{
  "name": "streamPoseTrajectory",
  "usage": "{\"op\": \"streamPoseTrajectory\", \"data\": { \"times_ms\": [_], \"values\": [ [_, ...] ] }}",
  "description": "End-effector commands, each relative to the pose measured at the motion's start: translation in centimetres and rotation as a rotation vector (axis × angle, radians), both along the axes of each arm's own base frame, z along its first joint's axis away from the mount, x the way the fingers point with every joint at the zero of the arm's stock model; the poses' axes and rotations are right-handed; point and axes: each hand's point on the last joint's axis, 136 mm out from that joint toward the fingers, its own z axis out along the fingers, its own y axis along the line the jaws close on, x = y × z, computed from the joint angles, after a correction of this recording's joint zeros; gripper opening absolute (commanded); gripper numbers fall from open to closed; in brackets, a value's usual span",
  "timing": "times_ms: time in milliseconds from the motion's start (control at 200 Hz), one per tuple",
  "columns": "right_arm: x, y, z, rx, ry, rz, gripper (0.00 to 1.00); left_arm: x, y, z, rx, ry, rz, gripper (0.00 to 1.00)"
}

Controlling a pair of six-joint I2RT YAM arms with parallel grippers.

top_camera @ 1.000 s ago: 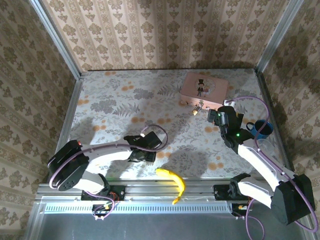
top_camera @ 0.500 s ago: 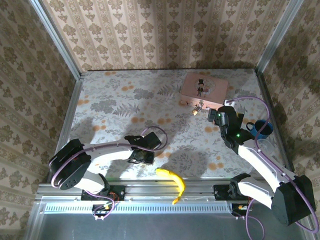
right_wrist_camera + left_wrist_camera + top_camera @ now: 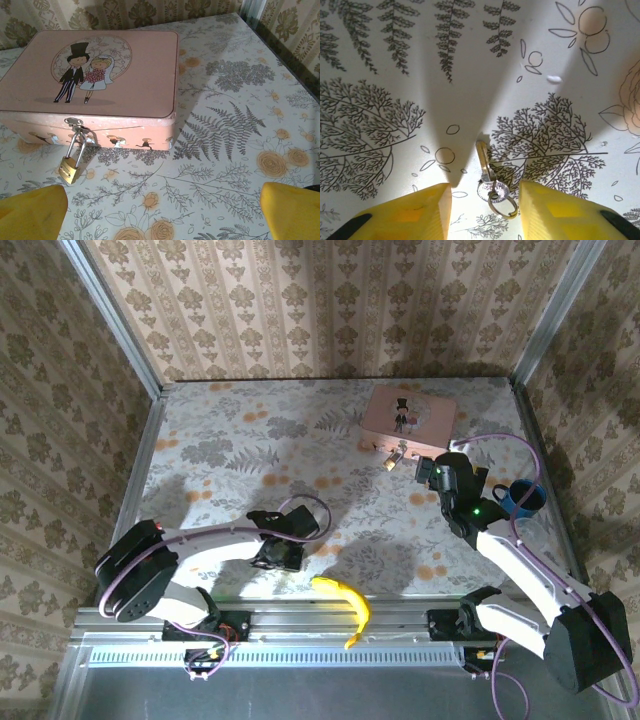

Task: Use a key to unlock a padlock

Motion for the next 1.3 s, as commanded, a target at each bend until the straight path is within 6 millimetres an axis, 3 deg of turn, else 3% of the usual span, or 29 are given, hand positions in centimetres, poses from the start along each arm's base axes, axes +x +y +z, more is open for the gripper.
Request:
{"op": "streamPoseTrajectory", "data": {
  "times_ms": [0, 190, 325, 880, 1035, 1195, 1295],
  "values": [
    [-0.1, -0.4, 1.0, 0.006, -0.042, -0.035, 1.00, -0.8, 1.4, 0.1, 0.028, 0.030, 0.025, 0.38],
    [-0.1, -0.3, 1.0, 0.010, -0.041, -0.034, 1.00, -1.0, 1.7, 0.1, 0.031, 0.033, 0.038, 0.30],
    [-0.1, -0.3, 0.8, 0.009, -0.038, -0.035, 1.00, -1.0, 2.3, -0.1, 0.035, 0.037, 0.053, 0.30],
    [-0.1, 0.0, 0.8, 0.021, -0.044, -0.027, 1.00, 0.0, 0.9, -0.7, -0.022, 0.034, 0.059, 0.32],
    [-0.1, -0.1, 0.9, 0.018, -0.045, -0.031, 1.00, -0.3, 1.1, -0.8, -0.014, 0.047, 0.063, 0.22],
    [-0.2, 0.1, 1.0, 0.026, -0.048, -0.024, 1.00, -0.2, 1.2, -0.4, -0.022, 0.041, 0.057, 0.00],
    [-0.2, 0.5, 0.9, 0.044, -0.038, -0.014, 1.00, 0.9, 0.4, 0.7, -0.078, -0.009, 0.037, 0.00]
  ]
}}
